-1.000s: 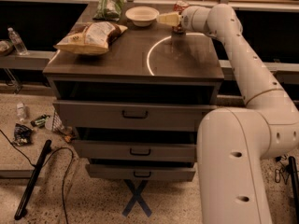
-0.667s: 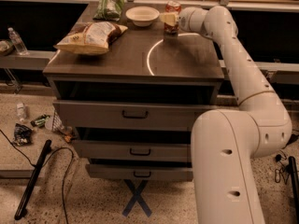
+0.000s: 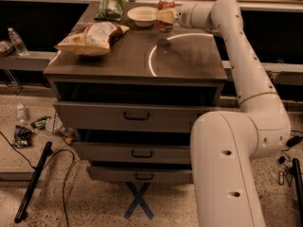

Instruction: Move coke can near brown chip bag

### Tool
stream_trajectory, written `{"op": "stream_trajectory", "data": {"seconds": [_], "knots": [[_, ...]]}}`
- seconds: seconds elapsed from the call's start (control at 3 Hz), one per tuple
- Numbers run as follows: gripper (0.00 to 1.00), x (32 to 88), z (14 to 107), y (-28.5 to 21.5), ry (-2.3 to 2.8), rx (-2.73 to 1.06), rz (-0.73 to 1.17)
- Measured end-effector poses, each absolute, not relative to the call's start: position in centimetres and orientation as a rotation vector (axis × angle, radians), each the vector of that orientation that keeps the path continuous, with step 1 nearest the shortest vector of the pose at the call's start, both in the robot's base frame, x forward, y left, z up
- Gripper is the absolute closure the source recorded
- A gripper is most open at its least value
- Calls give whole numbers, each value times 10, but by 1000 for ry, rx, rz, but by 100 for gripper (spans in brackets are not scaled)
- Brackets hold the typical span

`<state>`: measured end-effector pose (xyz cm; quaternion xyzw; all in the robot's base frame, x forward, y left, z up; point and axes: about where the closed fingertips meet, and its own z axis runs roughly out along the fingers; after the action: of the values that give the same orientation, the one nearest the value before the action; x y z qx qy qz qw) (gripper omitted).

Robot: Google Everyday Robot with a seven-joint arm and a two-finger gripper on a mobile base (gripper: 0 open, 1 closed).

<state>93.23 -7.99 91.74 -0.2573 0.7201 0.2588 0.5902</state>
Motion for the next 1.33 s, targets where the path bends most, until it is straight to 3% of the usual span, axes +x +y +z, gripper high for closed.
{"op": "stream_trajectory", "data": {"seconds": [0.33, 1.0, 1.33], "knots": [[100, 899, 939, -54, 1679, -681, 707], [100, 897, 939, -43, 1674, -679, 711], [100, 886, 929, -11, 1667, -699, 736]]}}
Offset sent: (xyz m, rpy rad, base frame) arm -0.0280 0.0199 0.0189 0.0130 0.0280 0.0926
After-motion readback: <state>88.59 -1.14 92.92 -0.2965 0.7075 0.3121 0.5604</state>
